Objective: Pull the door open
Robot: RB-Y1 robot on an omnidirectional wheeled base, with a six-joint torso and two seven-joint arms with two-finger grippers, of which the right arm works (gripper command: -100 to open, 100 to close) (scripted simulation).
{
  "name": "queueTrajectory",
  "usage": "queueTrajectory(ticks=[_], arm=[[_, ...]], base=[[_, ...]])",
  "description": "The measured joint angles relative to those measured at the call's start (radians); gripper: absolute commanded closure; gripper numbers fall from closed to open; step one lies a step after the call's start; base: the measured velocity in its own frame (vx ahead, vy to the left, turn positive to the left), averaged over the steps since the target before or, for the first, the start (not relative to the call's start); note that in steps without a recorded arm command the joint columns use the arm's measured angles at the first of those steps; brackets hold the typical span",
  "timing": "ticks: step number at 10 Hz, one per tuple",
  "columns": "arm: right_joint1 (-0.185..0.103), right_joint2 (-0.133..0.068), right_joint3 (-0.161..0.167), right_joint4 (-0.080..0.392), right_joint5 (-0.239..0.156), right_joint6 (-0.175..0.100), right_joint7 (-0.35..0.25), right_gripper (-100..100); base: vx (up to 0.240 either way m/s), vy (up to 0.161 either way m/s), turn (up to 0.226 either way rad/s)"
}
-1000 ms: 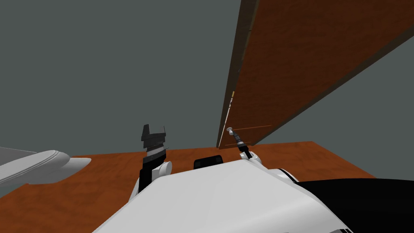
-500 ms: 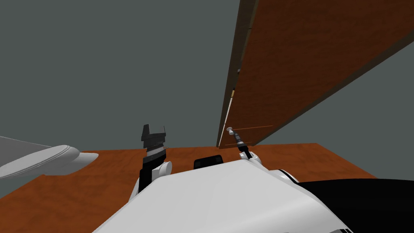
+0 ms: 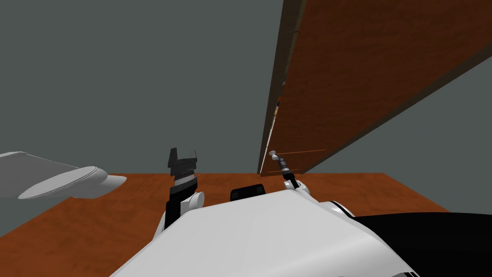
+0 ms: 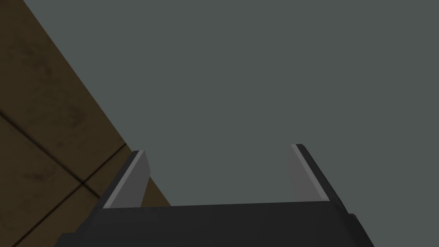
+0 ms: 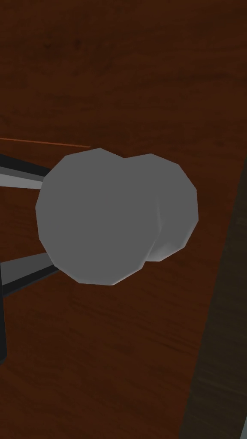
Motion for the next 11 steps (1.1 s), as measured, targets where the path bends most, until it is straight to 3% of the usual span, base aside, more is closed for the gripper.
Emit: queueTrajectory(ticks=[2, 4, 6, 7, 8, 9, 10, 11], arm=[[-0.002, -0.002, 0.009, 0.006, -0.020, -0.001, -0.044, 100], [-0.021, -0.002, 0.016, 0.038, -0.041, -0.012, -0.089, 100], [0.010, -0.002, 0.024, -0.032, -0.061, 0.032, -0.128, 100], [-0.001, 0.000, 0.027, -0.014, -0.068, 0.027, -0.144, 100], [0.013, -0.001, 0.031, -0.039, -0.082, 0.039, -0.167, 100], [0.009, -0.001, 0.035, -0.032, -0.088, 0.040, -0.186, 100], [-0.026, 0.000, 0.038, 0.035, -0.089, 0.008, -0.196, 100], [-0.022, -0.001, 0.038, 0.031, -0.090, 0.006, -0.199, 100]], base=[[-0.036, -0.013, 0.048], [-0.042, -0.023, 0.051], [-0.038, -0.024, 0.064], [-0.044, -0.022, 0.095], [-0.028, -0.016, 0.036], [-0.007, -0.005, -0.014], [-0.005, 0.004, -0.009], [0.003, 0.007, 0.002]])
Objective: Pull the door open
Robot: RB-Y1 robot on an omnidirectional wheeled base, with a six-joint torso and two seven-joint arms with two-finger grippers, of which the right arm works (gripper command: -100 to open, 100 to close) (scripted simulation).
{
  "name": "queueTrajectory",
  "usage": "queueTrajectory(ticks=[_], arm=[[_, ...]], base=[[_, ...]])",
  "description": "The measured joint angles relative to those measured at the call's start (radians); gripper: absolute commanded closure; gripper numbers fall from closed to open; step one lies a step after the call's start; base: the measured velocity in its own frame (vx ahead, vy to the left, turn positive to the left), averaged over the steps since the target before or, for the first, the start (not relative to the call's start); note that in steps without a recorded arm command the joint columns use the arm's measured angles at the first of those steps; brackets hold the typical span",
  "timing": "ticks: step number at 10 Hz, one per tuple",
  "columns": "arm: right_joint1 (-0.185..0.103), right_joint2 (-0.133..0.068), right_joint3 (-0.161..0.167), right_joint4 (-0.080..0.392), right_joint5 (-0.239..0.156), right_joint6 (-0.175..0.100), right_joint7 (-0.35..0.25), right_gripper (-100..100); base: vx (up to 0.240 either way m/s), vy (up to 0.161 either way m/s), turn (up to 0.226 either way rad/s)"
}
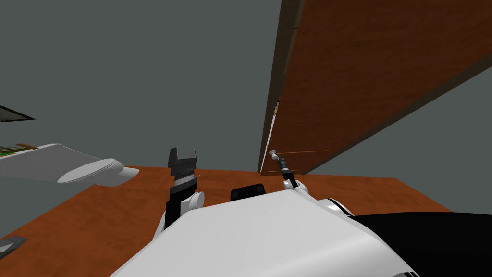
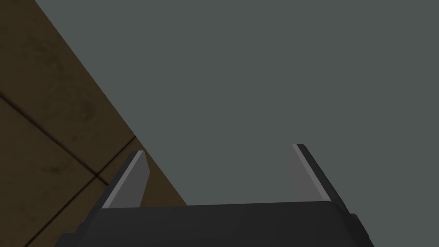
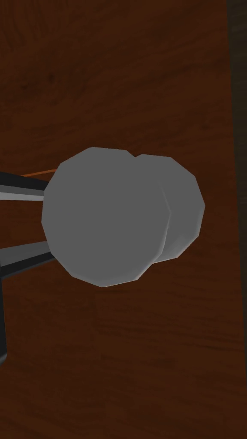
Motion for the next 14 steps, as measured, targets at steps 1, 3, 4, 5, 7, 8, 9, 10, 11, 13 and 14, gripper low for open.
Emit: queueTrajectory(ticks=[1, 3, 4, 5, 7, 8, 9, 10, 11, 13, 14], arm=[[0.011, -0.002, 0.000, -0.016, 0.000, 0.005, -0.001, 100], [0.007, 0.001, 0.005, -0.009, -0.019, 0.006, -0.032, 100], [0.012, 0.000, 0.011, -0.022, -0.031, 0.015, -0.057, 100], [0.016, 0.000, 0.018, -0.032, -0.049, 0.023, -0.085, 100], [0.003, 0.001, 0.028, -0.011, -0.071, 0.020, -0.138, 100], [0.001, 0.002, 0.031, -0.005, -0.078, 0.016, -0.158, 100], [-0.010, 0.001, 0.033, 0.008, -0.080, 0.016, -0.168, 100], [0.000, 0.004, 0.032, -0.007, -0.081, 0.021, -0.166, 100], [0.004, 0.004, 0.032, -0.017, -0.081, 0.028, -0.165, 100], [0.010, 0.002, 0.041, -0.032, -0.110, 0.043, -0.209, 100], [0.001, 0.004, 0.048, -0.006, -0.117, 0.028, -0.236, -100]], base=[[-0.026, -0.011, 0.060], [-0.039, -0.022, 0.060], [-0.066, -0.034, 0.104], [-0.056, -0.018, 0.068], [-0.038, -0.016, 0.042], [-0.017, 0.002, 0.006], [0.000, -0.001, -0.012], [0.000, 0.000, 0.000], [-0.021, -0.014, 0.090], [-0.059, -0.023, 0.084], [-0.039, -0.030, 0.001]])
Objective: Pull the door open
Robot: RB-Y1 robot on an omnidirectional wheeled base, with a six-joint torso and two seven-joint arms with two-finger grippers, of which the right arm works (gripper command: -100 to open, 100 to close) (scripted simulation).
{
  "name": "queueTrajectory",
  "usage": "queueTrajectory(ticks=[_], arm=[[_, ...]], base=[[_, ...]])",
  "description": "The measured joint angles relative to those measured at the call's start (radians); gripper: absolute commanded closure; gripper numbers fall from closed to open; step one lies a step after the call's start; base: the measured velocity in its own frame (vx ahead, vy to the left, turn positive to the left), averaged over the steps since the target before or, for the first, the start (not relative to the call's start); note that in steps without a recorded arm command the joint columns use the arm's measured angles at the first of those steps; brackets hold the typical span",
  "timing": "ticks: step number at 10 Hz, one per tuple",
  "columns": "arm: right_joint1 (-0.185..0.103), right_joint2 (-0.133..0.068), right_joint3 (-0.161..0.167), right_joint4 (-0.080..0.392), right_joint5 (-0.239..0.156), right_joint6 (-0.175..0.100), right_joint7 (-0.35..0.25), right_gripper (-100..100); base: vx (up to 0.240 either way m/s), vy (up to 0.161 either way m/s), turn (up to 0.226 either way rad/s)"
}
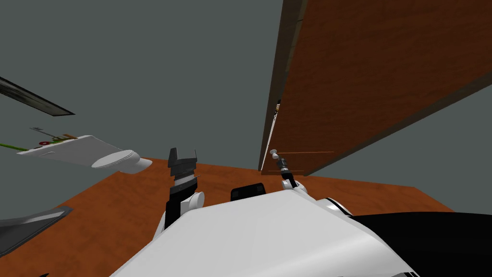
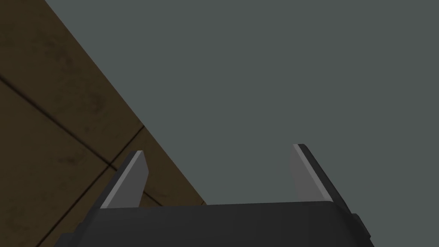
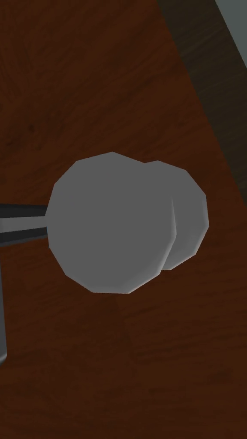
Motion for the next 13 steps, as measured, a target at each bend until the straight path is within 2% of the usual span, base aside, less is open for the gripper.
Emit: queueTrajectory(ticks=[1, 3, 5, 7, 8, 9, 10, 13], arm=[[0.003, 0.000, 0.002, 0.003, -0.009, 0.003, -0.024, -100], [-0.015, -0.007, 0.001, 0.020, -0.028, -0.001, -0.073, -100], [0.014, -0.013, -0.003, -0.040, -0.042, 0.018, -0.099, -100], [-0.004, -0.006, 0.006, -0.012, -0.051, 0.021, -0.132, -100], [-0.029, -0.002, 0.018, 0.036, -0.057, 0.003, -0.168, -100], [-0.012, 0.010, 0.024, 0.005, -0.060, 0.011, -0.184, -100], [0.003, 0.016, 0.031, -0.038, -0.068, 0.030, -0.204, -100], [-0.022, 0.024, 0.048, -0.016, -0.091, 0.029, -0.280, -100]], base=[[-0.046, -0.013, -0.024], [-0.040, -0.011, -0.027], [-0.049, -0.001, 0.005], [-0.046, 0.014, 0.042], [-0.034, 0.018, 0.047], [-0.028, 0.017, 0.043], [-0.028, 0.025, 0.015], [-0.066, 0.000, 0.011]])
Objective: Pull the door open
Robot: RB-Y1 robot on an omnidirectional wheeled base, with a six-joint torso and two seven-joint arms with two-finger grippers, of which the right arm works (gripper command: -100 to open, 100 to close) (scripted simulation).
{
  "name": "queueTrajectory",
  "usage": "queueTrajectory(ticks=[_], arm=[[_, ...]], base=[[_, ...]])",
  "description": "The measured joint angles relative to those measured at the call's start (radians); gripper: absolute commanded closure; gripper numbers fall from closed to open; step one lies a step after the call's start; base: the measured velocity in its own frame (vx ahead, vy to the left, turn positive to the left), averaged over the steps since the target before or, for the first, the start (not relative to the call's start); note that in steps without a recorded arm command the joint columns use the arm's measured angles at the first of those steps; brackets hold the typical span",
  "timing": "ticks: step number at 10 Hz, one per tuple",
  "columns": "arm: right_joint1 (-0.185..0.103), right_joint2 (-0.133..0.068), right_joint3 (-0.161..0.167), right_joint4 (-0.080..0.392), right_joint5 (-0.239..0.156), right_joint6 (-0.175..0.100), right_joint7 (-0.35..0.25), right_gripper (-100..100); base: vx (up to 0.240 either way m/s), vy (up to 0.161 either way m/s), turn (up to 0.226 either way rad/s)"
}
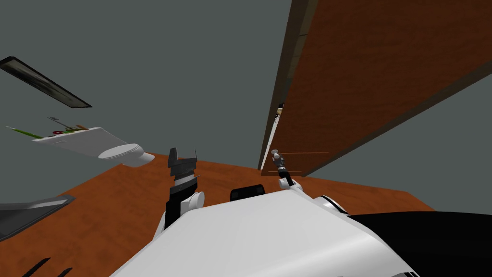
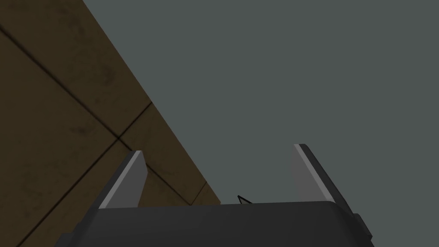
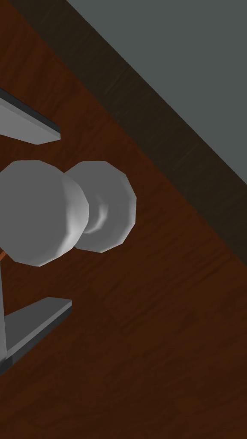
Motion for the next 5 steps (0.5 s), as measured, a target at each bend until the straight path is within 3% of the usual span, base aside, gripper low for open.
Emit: queueTrajectory(ticks=[5], arm=[[-0.004, 0.010, 0.023, -0.015, -0.043, 0.016, -0.124, -100]], base=[[-0.054, -0.013, 0.011]])
